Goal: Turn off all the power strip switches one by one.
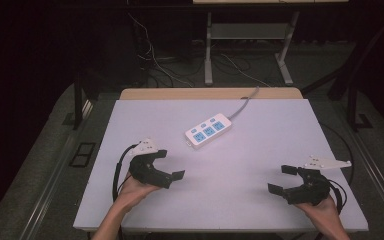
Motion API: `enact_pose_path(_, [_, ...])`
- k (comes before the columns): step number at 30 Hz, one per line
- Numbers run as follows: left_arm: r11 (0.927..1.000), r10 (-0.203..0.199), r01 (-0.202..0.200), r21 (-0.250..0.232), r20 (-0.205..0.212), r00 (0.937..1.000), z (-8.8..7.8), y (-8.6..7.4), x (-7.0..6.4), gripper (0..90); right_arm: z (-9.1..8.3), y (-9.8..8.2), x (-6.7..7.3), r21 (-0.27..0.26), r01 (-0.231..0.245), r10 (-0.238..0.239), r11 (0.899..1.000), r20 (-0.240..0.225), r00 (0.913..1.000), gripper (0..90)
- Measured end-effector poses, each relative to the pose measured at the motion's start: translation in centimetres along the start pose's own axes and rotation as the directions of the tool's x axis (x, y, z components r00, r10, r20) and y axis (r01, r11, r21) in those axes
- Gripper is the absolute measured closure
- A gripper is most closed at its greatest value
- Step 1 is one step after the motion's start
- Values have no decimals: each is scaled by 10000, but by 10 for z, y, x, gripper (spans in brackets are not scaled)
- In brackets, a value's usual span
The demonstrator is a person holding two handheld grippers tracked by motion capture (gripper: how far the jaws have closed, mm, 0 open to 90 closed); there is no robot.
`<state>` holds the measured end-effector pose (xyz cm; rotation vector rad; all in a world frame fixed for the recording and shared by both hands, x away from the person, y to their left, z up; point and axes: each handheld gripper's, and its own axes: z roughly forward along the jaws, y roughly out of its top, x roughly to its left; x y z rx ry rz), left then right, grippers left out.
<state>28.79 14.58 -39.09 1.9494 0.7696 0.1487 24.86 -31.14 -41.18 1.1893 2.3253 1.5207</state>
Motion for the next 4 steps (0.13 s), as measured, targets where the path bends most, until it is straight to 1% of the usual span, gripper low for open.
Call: enact_pose_path(4, [9998,-136,136,-135,-5,9999,-1,-13,-6,0,-1,-1,-2,-24,-45,45,10000,12,10000,34])
